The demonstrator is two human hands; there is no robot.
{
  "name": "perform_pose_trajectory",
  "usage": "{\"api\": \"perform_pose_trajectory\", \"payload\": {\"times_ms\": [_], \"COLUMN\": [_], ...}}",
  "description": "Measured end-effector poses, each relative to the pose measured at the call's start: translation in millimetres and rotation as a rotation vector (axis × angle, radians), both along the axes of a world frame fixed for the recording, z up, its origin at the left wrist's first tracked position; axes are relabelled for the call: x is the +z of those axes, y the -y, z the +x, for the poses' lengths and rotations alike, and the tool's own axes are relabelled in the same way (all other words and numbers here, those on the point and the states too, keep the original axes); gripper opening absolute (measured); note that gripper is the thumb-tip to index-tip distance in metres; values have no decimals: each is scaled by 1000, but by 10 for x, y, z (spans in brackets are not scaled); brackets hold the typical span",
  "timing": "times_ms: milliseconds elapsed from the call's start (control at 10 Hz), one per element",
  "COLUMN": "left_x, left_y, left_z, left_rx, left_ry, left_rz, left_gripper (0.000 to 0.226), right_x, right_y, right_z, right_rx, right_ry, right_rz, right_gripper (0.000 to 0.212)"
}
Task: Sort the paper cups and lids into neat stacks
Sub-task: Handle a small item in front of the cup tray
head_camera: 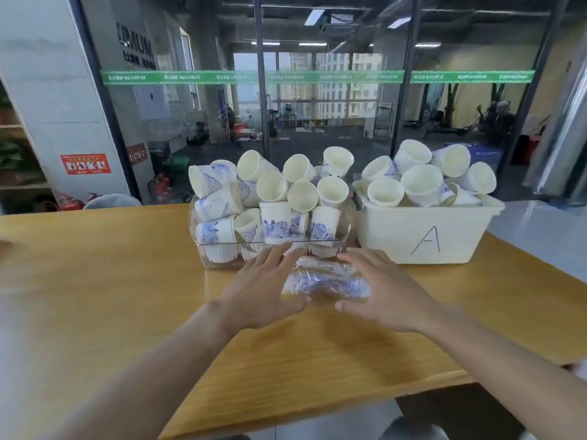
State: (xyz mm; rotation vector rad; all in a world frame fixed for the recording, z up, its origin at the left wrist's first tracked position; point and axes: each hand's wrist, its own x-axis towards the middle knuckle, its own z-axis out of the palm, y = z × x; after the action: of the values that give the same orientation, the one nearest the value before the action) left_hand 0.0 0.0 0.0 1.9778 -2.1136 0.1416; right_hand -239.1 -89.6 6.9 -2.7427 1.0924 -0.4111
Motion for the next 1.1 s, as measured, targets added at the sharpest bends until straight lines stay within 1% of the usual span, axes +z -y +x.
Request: {"api": "perform_pose_trajectory", "payload": {"times_ms": [100,200,300,400,500,600,700,800,900,1000,1100], "left_x": [-99,-210,-286,-374,-442,-435,-420,-386,-382,-348,-351], "left_y": [117,225,314,386,423,432,386,333,307,274,263], "left_z": [-21,-55,-45,-37,-13,15,-24,-132,-228,-310,-415], "left_rx": [8,3,23,55,85,90,33,-41,-101,-197,-291], "left_ry": [13,-2,-25,-88,-195,-310,-532,-831,-974,-1003,-1060], "left_rz": [17,25,37,60,89,127,113,121,148,172,220], "left_gripper": [89,86,87,87,88,91,86,64,72,74,80], "right_x": [-101,-220,-321,-465,-561,-575,-564,-552,-545,-543,-531], "right_y": [106,182,265,321,341,346,322,284,231,183,169], "right_z": [59,122,162,206,261,349,456,579,701,748,732], "right_rx": [-19,-38,-55,-62,-66,-75,-55,-29,2,27,-35], "right_ry": [-27,-29,20,73,134,160,229,373,550,696,761], "right_rz": [9,42,70,114,161,220,299,412,529,631,573], "right_gripper": [94,95,93,88,90,96,107,111,114,102,77]}}
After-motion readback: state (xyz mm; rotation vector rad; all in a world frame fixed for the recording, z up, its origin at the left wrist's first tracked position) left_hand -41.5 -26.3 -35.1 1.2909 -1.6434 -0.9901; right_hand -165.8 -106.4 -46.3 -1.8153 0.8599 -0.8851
